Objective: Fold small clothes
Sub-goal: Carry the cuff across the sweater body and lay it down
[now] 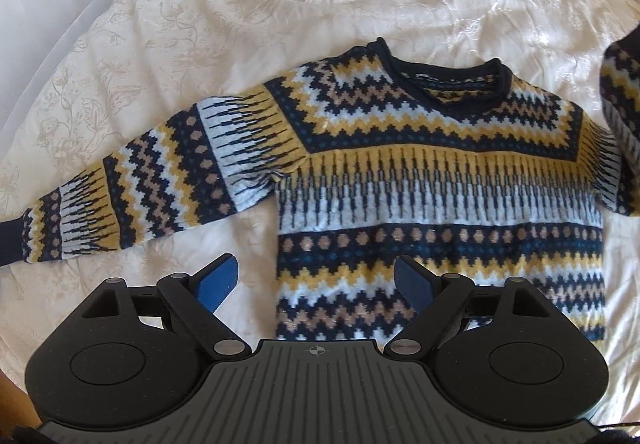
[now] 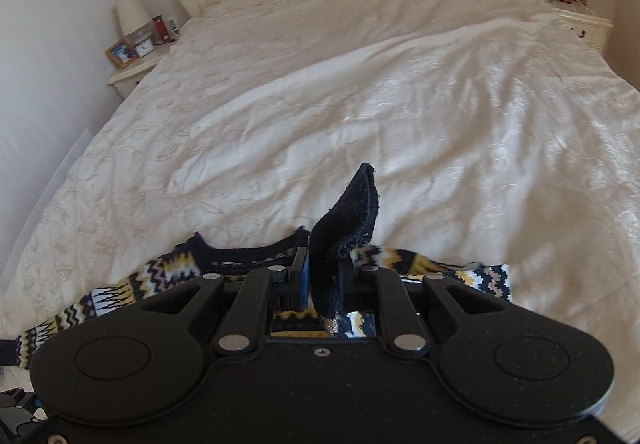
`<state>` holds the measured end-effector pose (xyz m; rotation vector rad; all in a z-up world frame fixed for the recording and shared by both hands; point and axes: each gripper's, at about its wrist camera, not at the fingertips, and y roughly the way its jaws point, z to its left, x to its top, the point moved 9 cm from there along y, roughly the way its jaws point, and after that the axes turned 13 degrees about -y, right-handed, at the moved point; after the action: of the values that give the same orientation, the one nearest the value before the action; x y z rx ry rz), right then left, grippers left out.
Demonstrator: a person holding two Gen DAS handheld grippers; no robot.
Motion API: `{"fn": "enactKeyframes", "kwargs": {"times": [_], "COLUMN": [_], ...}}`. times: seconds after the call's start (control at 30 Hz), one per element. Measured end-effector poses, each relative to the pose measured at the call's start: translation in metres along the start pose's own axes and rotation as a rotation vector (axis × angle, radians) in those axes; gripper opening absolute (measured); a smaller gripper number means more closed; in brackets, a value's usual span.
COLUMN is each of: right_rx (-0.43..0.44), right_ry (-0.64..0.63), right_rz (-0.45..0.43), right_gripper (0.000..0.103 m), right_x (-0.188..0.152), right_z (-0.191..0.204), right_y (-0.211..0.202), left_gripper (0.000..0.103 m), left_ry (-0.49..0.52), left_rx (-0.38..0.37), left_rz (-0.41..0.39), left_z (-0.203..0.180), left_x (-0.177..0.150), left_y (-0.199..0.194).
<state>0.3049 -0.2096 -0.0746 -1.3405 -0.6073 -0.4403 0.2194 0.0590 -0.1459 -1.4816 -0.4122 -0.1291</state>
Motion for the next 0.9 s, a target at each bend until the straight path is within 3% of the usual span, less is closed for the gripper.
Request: {"fn": "enactKeyframes", "kwargs": {"times": [0.17,0.37,0.47,0.53,0.67,0.9], "right_rx": [0.113,0.157,0.157,0.150,0.135,0.037], "right_ry": [-0.046,-0.154,-0.190,-0.205,-0.196,-0.104], "right_rz": [0.032,0.114,0.129,0.127,0.139,0.162], "right_gripper": [0.020,0.021,0.033,0.039,0.039,0.039], "right_x": [-0.011,-0.044,-0.061,-0.069,-0.082,-0.108], "right_z": [0.087,0.169,0.188,0.189,0.176,0.111], "right_y": [0.048,0.091,0.099,0.097,0.089,0.070], "left_gripper": [0.085,0.085,0.085,0.085,0.085,0.085], "left_ry": [-0.018,-0.040,-0.047,-0.053,-0.049,-0.007], "left_rx": [0.027,0.056,0.053,0.041,0.004,-0.089], "left_rz": [0.007,0.020,0.023,0.025,0.021,0.029], "left_z": [0.038,0.072,0.080,0.081,0.072,0.031], "left_x": [0.007,0.011,0.012,0.014,0.016,0.020], "left_y": [0.011,0.024,0.030,0.032,0.036,0.052]}}
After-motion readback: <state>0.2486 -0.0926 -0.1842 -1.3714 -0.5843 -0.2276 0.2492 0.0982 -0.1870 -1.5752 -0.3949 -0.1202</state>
